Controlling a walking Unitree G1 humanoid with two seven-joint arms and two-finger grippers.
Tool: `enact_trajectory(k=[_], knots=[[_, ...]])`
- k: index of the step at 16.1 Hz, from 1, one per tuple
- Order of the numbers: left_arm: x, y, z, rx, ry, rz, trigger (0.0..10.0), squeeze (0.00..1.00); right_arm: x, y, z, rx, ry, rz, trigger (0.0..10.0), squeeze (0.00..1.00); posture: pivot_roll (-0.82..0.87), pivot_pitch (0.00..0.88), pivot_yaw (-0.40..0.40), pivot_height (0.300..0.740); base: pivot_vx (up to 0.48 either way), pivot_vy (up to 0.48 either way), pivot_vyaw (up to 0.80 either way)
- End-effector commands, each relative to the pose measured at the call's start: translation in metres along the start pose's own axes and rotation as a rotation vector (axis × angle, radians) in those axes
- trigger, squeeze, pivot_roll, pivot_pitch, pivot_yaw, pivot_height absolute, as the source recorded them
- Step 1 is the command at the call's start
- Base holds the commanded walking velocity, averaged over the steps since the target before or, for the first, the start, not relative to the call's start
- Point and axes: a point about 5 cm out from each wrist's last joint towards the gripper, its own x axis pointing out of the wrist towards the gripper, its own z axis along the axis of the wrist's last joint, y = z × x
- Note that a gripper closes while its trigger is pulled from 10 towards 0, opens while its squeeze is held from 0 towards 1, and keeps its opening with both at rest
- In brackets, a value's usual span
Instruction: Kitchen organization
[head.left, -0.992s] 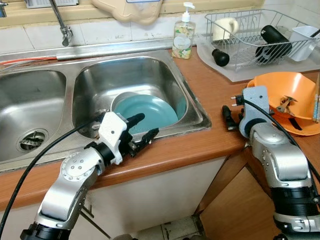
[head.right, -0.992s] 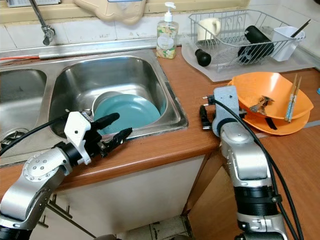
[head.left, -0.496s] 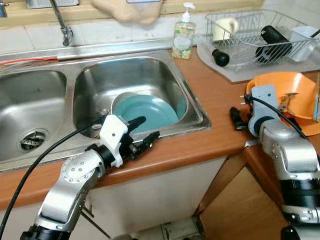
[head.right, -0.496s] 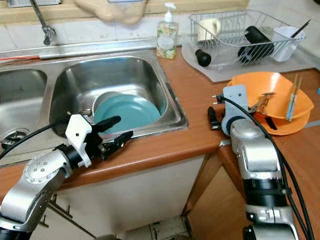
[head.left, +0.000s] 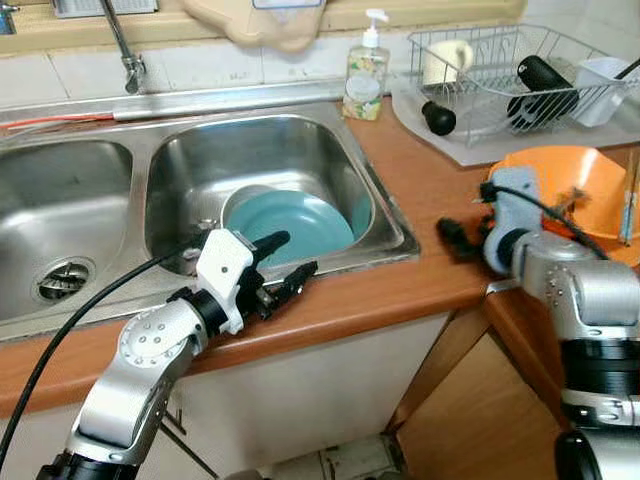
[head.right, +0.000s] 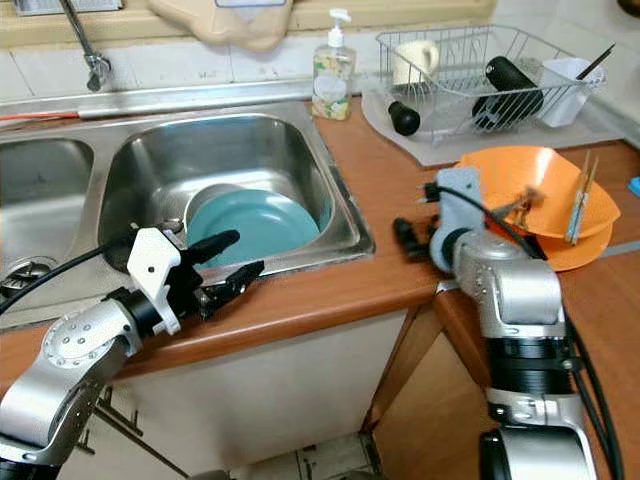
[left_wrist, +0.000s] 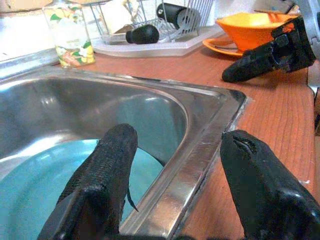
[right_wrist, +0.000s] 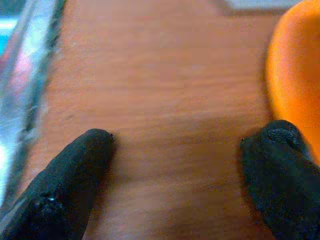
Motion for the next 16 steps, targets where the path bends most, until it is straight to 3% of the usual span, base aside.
enact_trajectory(k=[1,5,10,12,16], knots=[[-0.002,0.002,0.003,0.024,-0.001,0.01,10.0,0.0,-0.002,0.001,0.004,0.012,0.001,0.024,10.0,0.0,-0.02,0.0,-0.006,0.74,0.0,0.0,0.0],[-0.003,0.003,0.004,0.033,0.0,0.013,10.0,0.0,-0.007,0.012,0.008,-0.002,-0.004,0.082,10.0,0.0,-0.01,0.0,-0.001,0.74,0.0,0.0,0.0],[-0.002,0.003,0.004,0.032,-0.004,0.011,10.0,0.0,-0.006,0.017,0.023,-0.224,-0.129,-0.063,10.0,0.0,-0.02,0.0,0.001,0.74,0.0,0.0,0.0],[-0.001,0.003,0.004,0.036,-0.002,0.009,10.0,0.0,0.0,0.023,0.02,-0.191,-0.13,-0.079,10.0,0.0,-0.01,0.0,0.0,0.74,0.0,0.0,0.0],[-0.001,0.004,0.006,0.041,-0.004,0.01,10.0,0.0,0.003,0.0,0.022,-0.127,-0.146,-0.204,10.0,0.0,-0.01,0.0,0.001,0.74,0.0,0.0,0.0]])
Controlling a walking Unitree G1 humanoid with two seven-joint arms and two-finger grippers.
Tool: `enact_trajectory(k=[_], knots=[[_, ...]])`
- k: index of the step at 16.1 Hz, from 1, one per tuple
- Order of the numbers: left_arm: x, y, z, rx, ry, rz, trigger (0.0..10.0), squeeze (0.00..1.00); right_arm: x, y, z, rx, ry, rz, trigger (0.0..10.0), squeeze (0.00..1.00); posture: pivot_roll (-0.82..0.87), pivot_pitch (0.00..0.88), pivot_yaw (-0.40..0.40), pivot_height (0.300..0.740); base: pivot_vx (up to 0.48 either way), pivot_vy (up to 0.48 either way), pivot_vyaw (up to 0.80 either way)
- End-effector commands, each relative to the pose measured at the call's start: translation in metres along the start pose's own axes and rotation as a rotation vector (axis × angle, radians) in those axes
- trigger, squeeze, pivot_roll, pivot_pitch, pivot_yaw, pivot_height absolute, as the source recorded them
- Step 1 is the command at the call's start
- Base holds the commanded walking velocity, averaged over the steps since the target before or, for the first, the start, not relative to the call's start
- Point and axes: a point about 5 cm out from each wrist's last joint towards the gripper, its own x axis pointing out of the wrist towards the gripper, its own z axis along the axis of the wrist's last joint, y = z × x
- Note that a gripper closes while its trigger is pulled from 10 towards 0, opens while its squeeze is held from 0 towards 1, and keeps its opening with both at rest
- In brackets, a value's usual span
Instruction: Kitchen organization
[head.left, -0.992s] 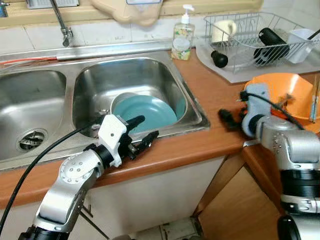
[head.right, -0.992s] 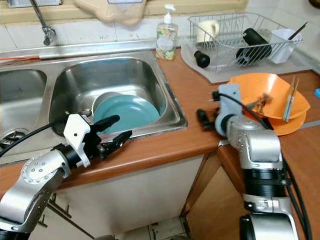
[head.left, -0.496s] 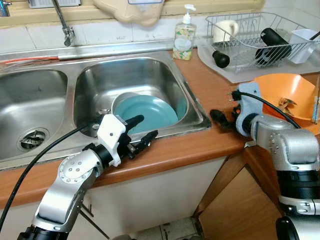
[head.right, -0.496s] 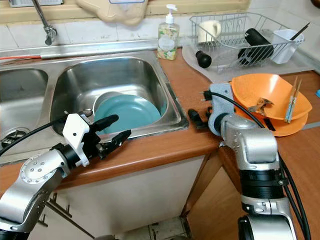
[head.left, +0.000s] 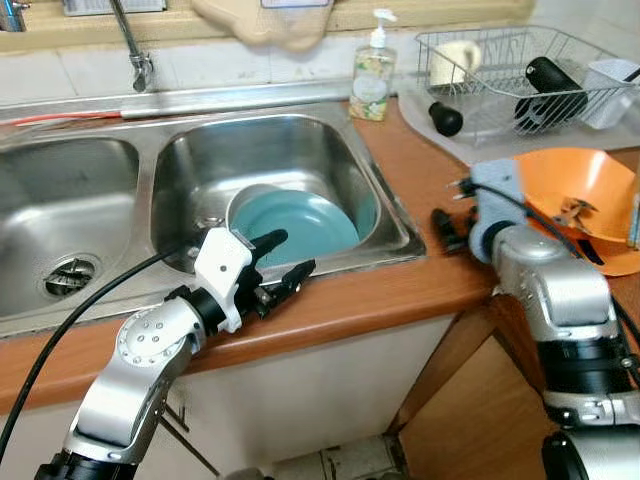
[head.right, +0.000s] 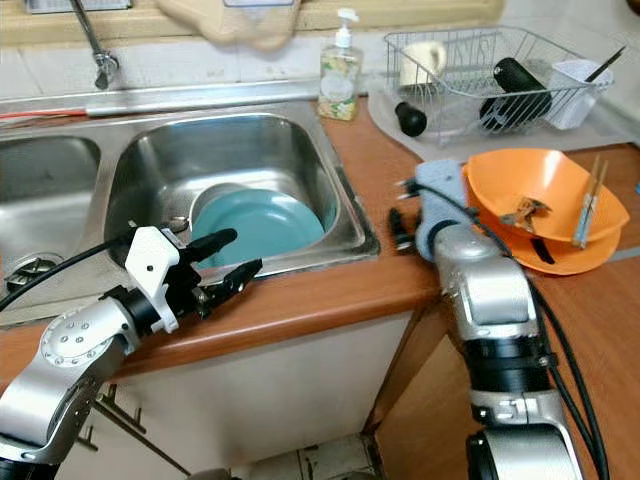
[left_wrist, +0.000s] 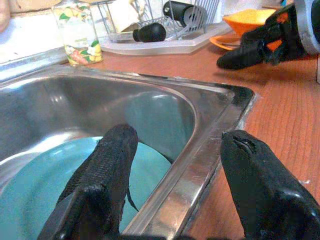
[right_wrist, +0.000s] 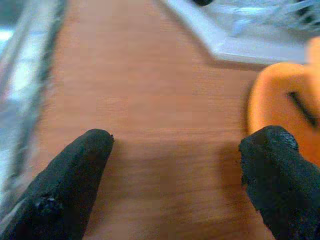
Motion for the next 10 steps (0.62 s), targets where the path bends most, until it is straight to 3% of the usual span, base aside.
enact_trajectory(k=[1,6,10], knots=[[0.0,0.002,0.005,0.024,-0.01,0.002,10.0,0.0,0.001,-0.012,0.007,0.008,-0.023,-0.054,10.0,0.0,-0.01,0.0,0.001,0.74,0.0,0.0,0.0],[0.002,0.0,0.004,0.022,-0.012,0.001,10.0,0.0,0.006,-0.032,0.002,0.002,-0.019,-0.126,10.0,0.0,-0.02,0.0,-0.001,0.74,0.0,0.0,0.0],[0.002,-0.001,0.003,0.021,-0.01,-0.005,10.0,0.0,0.013,-0.024,-0.007,-0.016,0.05,-0.05,10.0,0.0,-0.02,0.0,-0.004,0.74,0.0,0.0,0.0]])
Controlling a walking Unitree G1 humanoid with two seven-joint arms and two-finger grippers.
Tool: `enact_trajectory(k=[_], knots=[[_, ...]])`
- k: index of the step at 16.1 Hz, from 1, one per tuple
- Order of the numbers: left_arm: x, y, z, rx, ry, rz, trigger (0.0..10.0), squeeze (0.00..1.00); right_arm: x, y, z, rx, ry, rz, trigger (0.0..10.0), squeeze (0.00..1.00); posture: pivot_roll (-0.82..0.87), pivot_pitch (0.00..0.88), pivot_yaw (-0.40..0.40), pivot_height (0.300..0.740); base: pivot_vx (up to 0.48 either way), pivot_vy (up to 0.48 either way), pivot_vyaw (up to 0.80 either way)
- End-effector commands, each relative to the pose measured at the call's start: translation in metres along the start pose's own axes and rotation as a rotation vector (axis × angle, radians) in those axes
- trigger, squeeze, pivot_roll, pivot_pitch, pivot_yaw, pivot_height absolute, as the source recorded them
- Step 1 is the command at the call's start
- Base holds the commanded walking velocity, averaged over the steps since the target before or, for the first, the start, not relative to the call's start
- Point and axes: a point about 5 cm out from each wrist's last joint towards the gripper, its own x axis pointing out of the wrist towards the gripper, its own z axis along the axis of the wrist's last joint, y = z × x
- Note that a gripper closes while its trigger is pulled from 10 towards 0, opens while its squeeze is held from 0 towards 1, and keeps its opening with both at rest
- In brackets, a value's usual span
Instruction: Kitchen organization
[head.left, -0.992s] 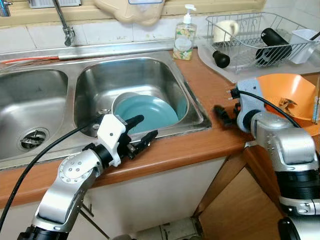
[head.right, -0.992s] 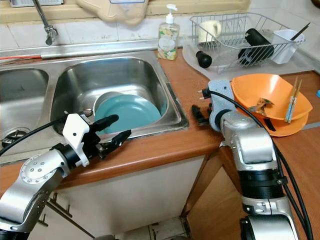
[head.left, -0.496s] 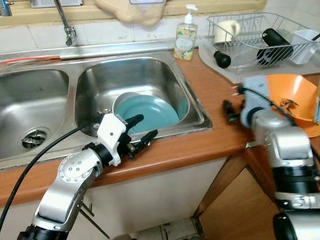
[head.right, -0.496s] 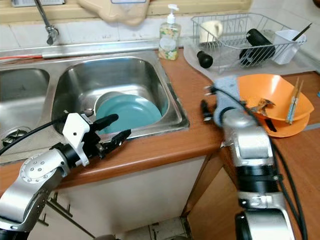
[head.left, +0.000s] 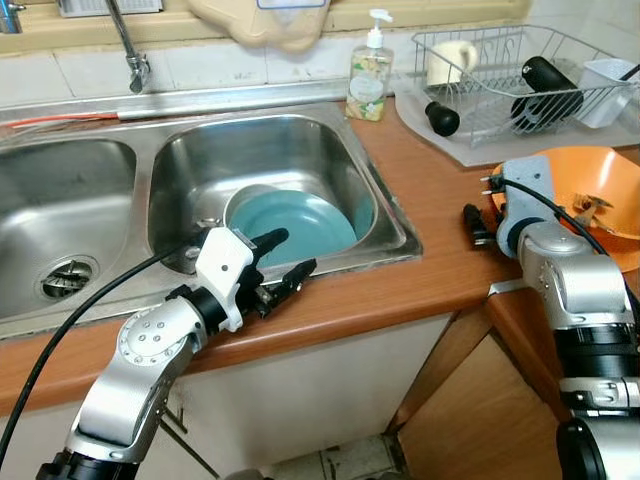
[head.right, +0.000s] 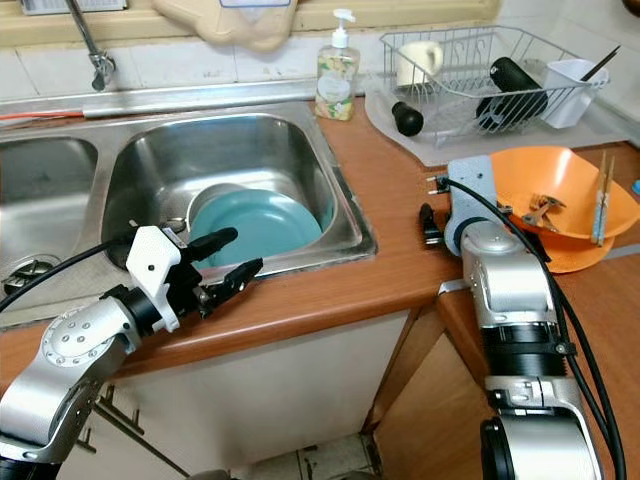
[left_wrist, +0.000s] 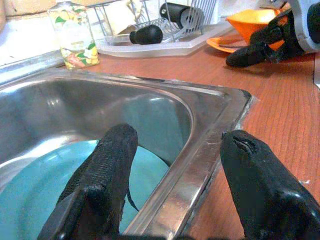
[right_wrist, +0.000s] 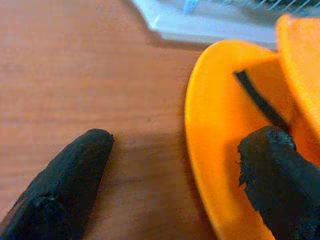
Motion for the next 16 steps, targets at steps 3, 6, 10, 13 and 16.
enact_trajectory(k=[3,6,10,13,16], knots=[[0.001,-0.001,0.001,0.022,0.001,-0.014,10.0,0.0,0.003,0.009,0.001,0.039,0.04,0.063,10.0,0.0,-0.01,0.0,-0.006,0.74,0.0,0.0,0.0],[0.001,-0.001,0.002,0.027,-0.001,-0.015,10.0,0.0,0.008,0.004,0.0,0.091,0.06,0.044,10.0,0.0,-0.01,0.0,-0.008,0.74,0.0,0.0,0.0],[0.0,-0.002,0.001,0.026,0.004,-0.028,10.0,0.0,0.006,0.016,-0.006,0.148,0.155,0.191,10.0,0.0,-0.01,0.0,-0.008,0.74,0.0,0.0,0.0],[-0.001,-0.002,0.0,0.027,0.01,-0.029,10.0,0.0,0.0,0.026,-0.003,0.185,0.151,0.25,10.0,0.0,-0.01,0.0,-0.01,0.74,0.0,0.0,0.0],[-0.002,-0.002,0.0,0.028,0.013,-0.029,10.0,0.0,-0.011,0.041,0.0,0.203,0.156,0.321,10.0,0.0,-0.01,0.0,-0.009,0.74,0.0,0.0,0.0]])
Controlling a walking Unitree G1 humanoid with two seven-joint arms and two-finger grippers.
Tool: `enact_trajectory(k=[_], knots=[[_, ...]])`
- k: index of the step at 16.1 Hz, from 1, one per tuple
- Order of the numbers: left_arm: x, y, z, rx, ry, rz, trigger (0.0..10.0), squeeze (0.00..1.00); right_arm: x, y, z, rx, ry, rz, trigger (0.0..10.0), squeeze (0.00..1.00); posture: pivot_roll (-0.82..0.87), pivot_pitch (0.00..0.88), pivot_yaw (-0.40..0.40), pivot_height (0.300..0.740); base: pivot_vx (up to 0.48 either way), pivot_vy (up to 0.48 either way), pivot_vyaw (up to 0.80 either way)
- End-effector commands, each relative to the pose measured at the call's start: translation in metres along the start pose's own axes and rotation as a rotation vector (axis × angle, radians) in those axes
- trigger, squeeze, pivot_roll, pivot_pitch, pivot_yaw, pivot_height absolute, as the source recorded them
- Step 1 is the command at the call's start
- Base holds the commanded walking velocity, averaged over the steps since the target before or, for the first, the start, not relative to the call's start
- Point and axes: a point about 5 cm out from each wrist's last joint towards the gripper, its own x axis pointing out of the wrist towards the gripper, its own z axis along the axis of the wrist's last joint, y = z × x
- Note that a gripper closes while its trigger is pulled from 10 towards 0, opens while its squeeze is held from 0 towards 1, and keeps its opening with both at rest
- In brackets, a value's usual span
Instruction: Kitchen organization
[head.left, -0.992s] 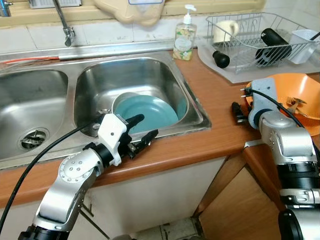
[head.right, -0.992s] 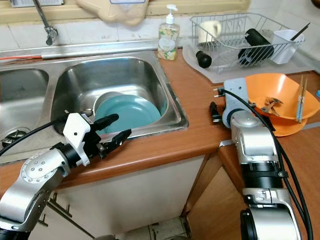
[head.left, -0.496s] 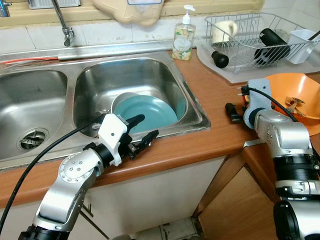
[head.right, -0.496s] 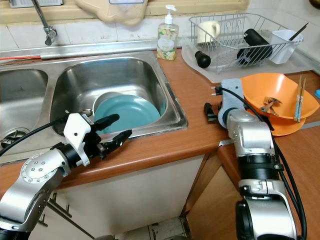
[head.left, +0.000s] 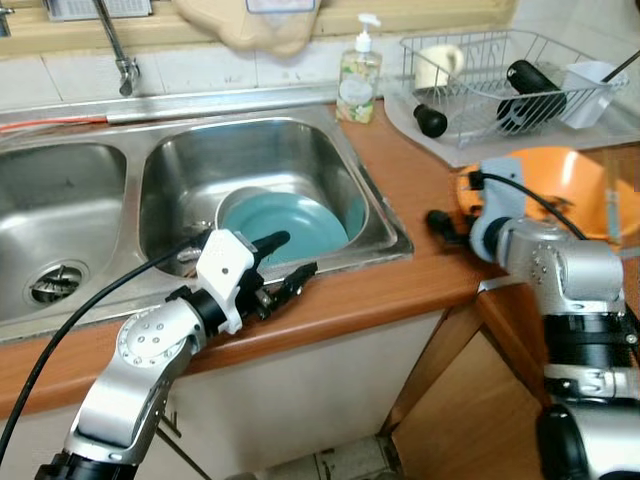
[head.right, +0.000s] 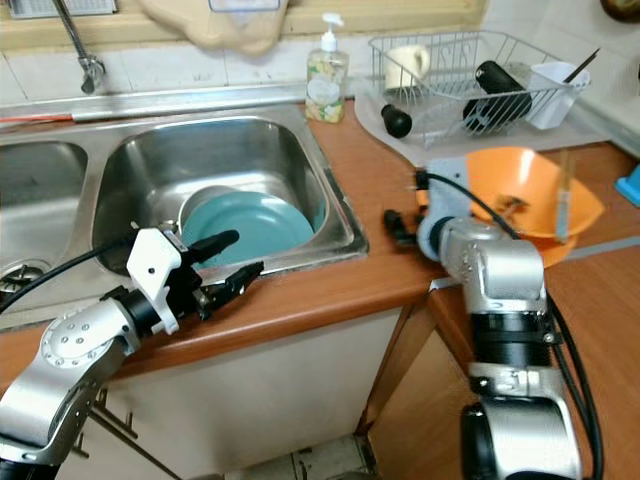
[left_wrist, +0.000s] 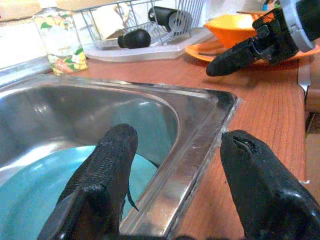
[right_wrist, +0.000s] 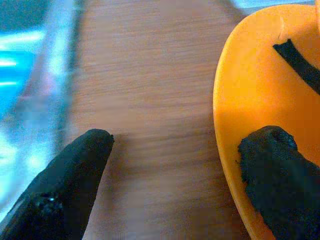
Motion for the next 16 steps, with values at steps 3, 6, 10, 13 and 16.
enact_trajectory(k=[3,6,10,13,16], knots=[[-0.002,-0.001,0.001,0.018,0.012,-0.01,10.0,0.0,-0.005,0.029,-0.013,0.016,0.063,0.12,10.0,0.0,-0.01,0.0,-0.006,0.74,0.0,0.0,0.0],[-0.003,-0.001,0.001,0.019,0.016,-0.01,10.0,0.0,-0.009,0.057,-0.019,0.016,0.087,0.212,10.0,0.0,-0.01,0.0,-0.006,0.74,0.0,0.0,0.0],[-0.004,0.001,0.001,0.024,0.018,-0.002,10.0,0.0,-0.013,0.074,-0.018,0.006,0.081,0.278,10.0,0.0,0.0,0.0,-0.008,0.74,0.0,0.0,0.0],[-0.004,0.002,0.001,0.026,0.021,0.003,10.0,0.0,-0.018,0.075,-0.005,-0.014,-0.009,0.299,10.0,0.0,0.0,0.0,-0.006,0.74,0.0,0.0,0.0],[-0.003,0.002,0.001,0.027,0.019,0.002,10.0,0.0,-0.026,0.073,0.011,-0.015,-0.103,0.331,10.0,0.0,0.0,0.0,-0.004,0.74,0.0,0.0,0.0]])
